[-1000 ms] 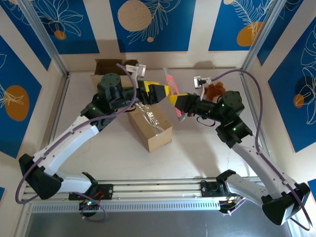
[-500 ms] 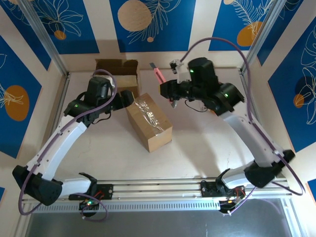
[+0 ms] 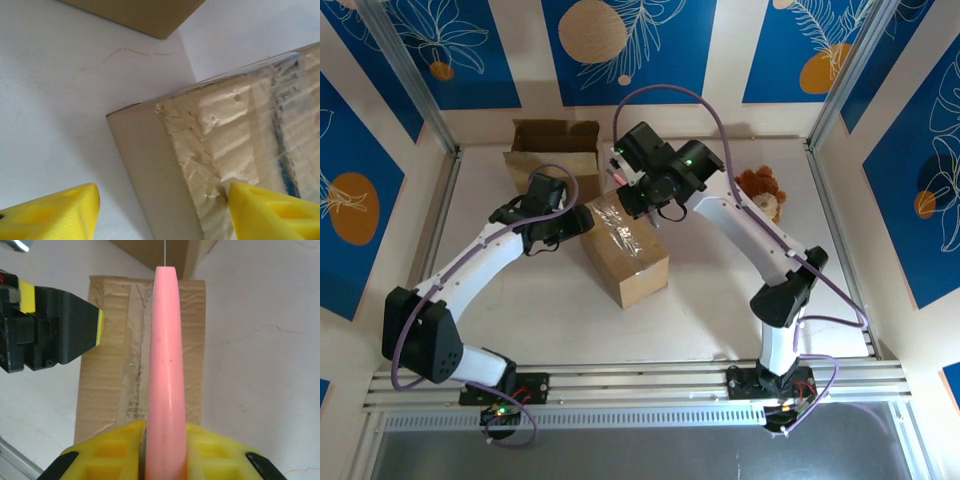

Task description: Unpack the express box

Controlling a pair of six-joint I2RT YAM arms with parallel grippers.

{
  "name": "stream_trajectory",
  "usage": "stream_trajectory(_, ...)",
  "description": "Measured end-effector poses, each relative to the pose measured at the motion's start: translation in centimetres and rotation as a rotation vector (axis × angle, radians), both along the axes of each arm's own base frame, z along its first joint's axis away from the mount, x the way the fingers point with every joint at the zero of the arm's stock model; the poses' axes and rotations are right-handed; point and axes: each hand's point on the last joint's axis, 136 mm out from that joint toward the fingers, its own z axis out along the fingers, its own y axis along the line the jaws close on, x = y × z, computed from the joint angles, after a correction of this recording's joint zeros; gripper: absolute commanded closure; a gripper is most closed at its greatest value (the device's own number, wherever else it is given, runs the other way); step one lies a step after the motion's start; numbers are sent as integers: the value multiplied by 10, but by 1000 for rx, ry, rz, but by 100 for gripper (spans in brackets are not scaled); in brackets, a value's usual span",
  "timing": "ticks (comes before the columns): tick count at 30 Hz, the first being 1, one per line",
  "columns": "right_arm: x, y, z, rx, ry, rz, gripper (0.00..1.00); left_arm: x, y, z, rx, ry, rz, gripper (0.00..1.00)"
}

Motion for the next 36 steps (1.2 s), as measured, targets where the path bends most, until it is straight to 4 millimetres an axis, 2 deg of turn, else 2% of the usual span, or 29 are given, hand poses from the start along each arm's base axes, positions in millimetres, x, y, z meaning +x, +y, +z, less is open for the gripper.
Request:
stream_trajectory(8,5,7,-23,-59,37,8,100,9,-10,6,-77,-37,9,35)
stream_trajectory(20,5,11,-26,-57,36,14,100,-12,-27,5,-236,-2,-20,28)
stream_trajectory(22,6,12,-26,-56,35,14,100,-13,-28,2,-248,-1,-17,29)
stream_trajectory(30,6,17,-28,-51,29,21,100,-9,-33,-2,-291,-15,-9,44)
stream_trajectory(36,6,21,-34,-59,38,26,100,-7,-35,-6,-304,-21,-10,44)
